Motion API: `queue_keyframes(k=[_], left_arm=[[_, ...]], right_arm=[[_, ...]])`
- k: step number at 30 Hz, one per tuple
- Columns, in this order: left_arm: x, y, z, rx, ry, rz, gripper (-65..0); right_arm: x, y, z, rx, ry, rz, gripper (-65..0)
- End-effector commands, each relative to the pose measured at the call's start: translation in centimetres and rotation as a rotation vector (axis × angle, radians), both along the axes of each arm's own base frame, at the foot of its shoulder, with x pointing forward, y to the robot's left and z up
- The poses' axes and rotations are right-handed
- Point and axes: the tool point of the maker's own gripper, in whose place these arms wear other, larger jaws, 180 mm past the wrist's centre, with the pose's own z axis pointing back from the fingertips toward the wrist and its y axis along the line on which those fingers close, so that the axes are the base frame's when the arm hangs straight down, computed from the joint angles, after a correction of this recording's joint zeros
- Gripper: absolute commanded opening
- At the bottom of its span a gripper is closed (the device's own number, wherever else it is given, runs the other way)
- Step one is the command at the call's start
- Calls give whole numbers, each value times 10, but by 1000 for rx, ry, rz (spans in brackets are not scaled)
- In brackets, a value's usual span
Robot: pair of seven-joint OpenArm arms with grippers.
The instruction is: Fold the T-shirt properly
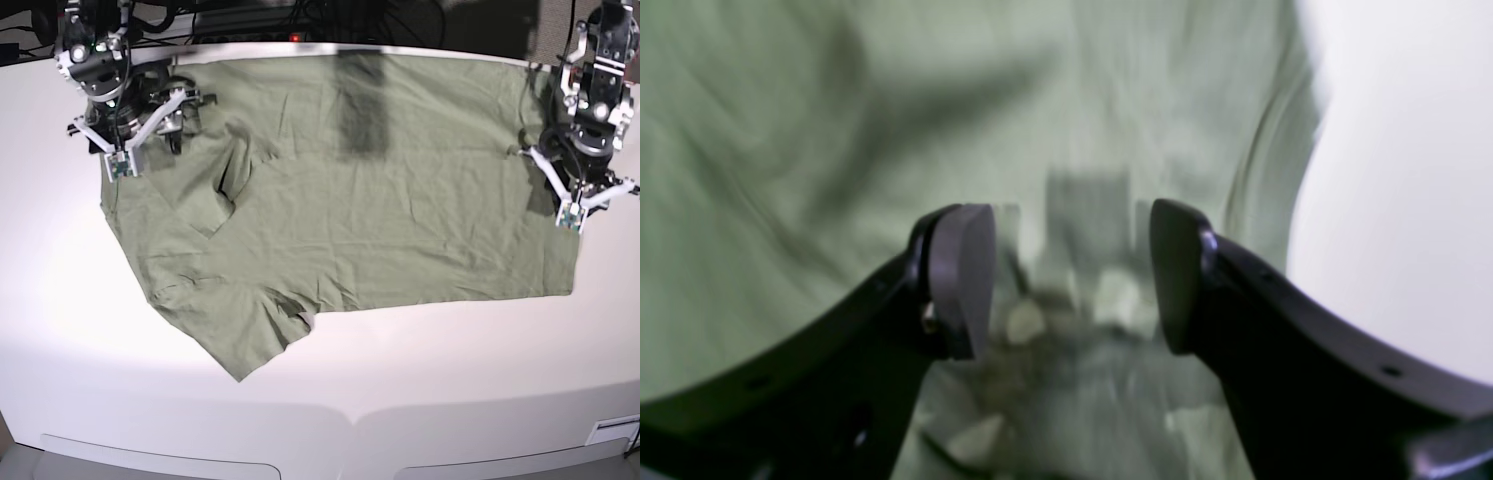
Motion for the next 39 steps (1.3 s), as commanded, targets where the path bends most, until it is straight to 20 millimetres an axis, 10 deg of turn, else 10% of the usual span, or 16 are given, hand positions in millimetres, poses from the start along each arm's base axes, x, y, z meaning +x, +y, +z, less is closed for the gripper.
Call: queue_keyframes(k=[1, 16, 22, 25, 39], left_arm=[[17, 6, 22, 21, -69, 4, -504], [32, 7, 38, 23, -87, 25, -498], [32, 7, 38, 22, -88, 23, -189], [32, 7, 38, 23, -89, 23, -195], [32, 6, 37, 22, -88, 24, -195]], right_arm=[[10, 1, 17, 0, -70, 13, -285], [16, 4, 28, 3, -122, 24, -285], [12, 3, 23, -6, -84, 18, -257], [11, 3, 22, -7, -81, 18, -174], [9, 2, 20, -6, -70, 15, -175]])
